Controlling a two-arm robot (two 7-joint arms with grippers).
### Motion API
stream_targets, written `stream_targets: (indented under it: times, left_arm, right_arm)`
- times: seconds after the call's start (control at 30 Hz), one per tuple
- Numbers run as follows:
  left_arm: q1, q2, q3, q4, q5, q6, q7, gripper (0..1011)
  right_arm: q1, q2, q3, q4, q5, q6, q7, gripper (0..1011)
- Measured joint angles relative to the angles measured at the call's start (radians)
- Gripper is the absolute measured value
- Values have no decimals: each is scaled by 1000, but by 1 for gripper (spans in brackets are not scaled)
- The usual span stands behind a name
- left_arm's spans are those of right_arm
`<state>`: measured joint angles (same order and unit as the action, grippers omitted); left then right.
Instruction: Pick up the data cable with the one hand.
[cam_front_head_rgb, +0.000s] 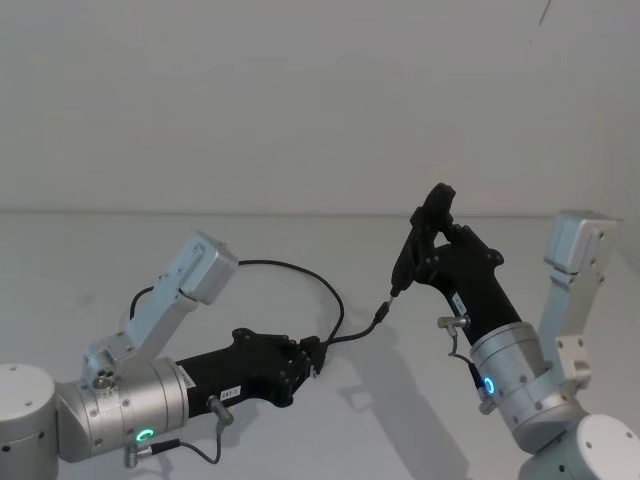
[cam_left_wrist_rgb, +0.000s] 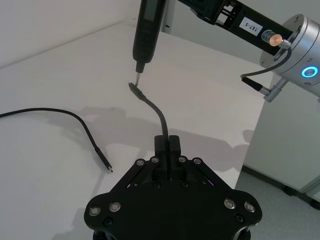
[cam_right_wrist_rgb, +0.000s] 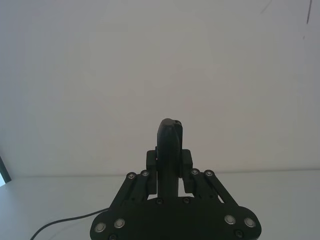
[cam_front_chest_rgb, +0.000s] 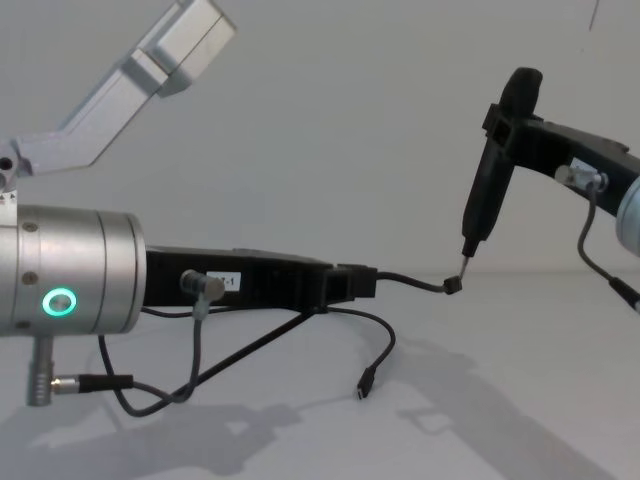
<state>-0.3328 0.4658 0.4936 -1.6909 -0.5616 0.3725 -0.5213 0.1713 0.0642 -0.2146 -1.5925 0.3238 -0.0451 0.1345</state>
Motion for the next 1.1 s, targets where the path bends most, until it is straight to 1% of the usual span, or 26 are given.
stream_targets:
  times: [0.37,0.77,1.1]
  left_arm:
    - [0,0,0,0,0,0,0,35]
    - [0,0,0,0,0,0,0,35]
    - [0,0,0,0,0,0,0,35]
  right_arm:
    - [18,-5,2,39,-13,-14,16,279]
    - [50,-14,7,92,-23,-29,29,279]
    - [66,-16,12,112,-25,-30,32,279]
